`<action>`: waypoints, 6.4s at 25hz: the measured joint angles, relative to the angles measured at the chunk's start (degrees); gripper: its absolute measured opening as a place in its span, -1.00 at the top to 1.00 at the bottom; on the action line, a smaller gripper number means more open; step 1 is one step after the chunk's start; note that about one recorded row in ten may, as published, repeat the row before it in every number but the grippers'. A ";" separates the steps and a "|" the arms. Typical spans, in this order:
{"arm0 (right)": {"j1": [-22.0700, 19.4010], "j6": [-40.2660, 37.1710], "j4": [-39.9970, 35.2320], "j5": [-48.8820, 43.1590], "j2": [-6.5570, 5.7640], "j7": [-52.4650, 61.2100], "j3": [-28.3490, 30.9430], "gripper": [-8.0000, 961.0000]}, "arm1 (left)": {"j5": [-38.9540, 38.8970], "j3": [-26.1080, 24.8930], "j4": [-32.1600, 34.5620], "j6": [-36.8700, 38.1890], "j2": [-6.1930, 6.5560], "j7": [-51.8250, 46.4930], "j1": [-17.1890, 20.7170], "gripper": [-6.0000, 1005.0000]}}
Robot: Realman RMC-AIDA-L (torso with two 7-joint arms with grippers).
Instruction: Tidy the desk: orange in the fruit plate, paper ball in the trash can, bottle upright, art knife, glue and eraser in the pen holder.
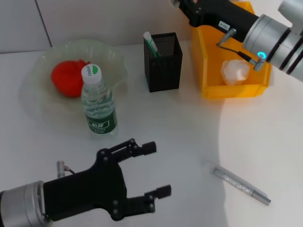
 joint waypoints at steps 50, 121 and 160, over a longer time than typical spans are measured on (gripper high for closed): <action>2.67 20.13 0.78 -0.09 0.35 0.12 -13.95 0.71 | 0.04 -10.34 -11.27 0.56 0.15 1.17 -2.87 -0.55; 7.75 -45.56 -49.22 -65.96 -6.77 84.48 -12.28 -0.74 | 13.64 -18.28 -8.18 1.53 3.31 6.26 -1.64 0.99; 0.29 -50.32 -62.10 -74.49 -0.05 93.61 -34.25 -0.73 | 21.06 -26.60 -3.78 -2.34 0.41 0.13 1.38 -0.48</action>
